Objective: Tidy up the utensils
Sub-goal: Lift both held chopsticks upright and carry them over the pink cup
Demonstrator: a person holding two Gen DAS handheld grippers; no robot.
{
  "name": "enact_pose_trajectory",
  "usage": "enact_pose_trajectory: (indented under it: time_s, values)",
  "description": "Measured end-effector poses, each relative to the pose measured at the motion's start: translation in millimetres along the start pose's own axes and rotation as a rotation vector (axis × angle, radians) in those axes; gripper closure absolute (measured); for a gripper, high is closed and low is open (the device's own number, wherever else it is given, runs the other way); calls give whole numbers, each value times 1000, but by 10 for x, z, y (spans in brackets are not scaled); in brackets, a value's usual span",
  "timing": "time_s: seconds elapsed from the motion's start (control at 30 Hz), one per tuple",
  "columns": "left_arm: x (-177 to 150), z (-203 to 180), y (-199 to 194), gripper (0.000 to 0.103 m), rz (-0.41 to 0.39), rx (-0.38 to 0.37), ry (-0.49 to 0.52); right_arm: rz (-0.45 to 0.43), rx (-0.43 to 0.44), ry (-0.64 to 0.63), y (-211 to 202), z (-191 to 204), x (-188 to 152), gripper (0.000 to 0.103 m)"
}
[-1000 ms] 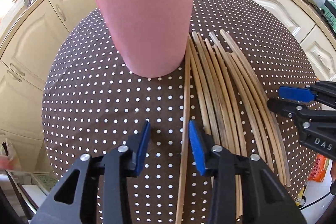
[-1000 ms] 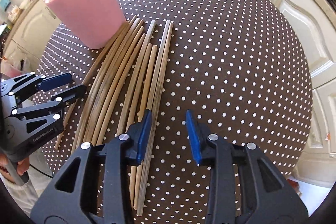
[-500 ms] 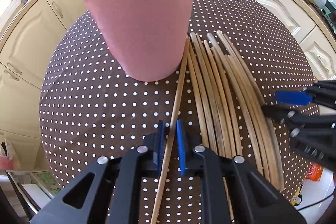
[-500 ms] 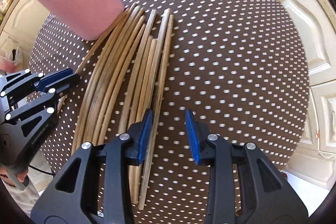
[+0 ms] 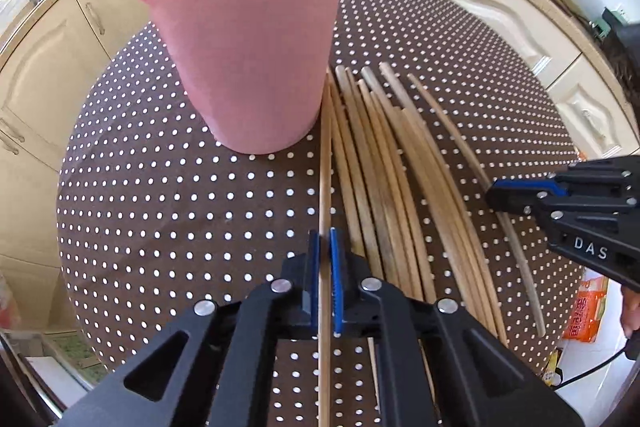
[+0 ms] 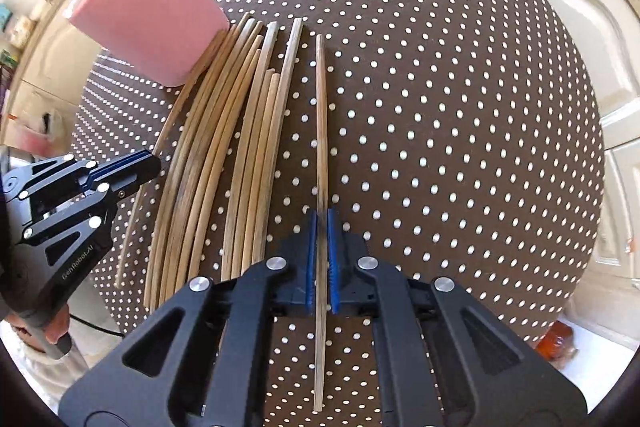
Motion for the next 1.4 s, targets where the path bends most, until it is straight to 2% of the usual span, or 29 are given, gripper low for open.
enact_pose_trajectory:
  time_s: [0.13, 0.23, 0.4, 0.47, 0.6, 0.7, 0.8, 1.07, 1.3, 1.4]
  values:
    - [-32, -98, -223, 97, -71, -46, 20, -74, 71, 4, -181, 21, -14, 97]
    - [-48, -221, -450, 97, -130, -116, 31, -149, 123, -18, -394, 106, 5, 97]
    - [-15, -399, -897, 97, -264, -183, 49, -270, 192, -54, -821, 258, 115, 97]
    - [41, -443, -1134, 97, -346, -195, 45, -339, 208, -73, -1162, 223, 213, 97]
    - [195, -457, -1628, 97, -539, -201, 12, -488, 227, -99, -1562, 337, 424, 97]
    - [357, -414, -1939, 97, -685, -164, -26, -604, 220, -113, -1805, 468, 517, 97]
    - [550, -266, -2116, 97, -779, -150, -83, -701, 218, -121, -1954, 670, 656, 97]
    - [1019, 144, -2283, 97, -932, -110, -198, -910, 248, -117, -2151, 922, 1148, 97]
    - [1423, 438, -2181, 97, -991, -71, -247, -1057, 262, -108, -2266, 1040, 1515, 97]
    - [1513, 555, -2067, 97, -1011, -35, -258, -1087, 269, -92, -2215, 1034, 1651, 97]
Point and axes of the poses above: each gripper's, at about its wrist camera, not at the fingertips, and y roughly the way its jaws point, z to its left, x to its top, the point moved 10 cm from there along y, roughly the way its jaws point, and after that the axes turned 3 degrees about x, right-handed, at the moved point
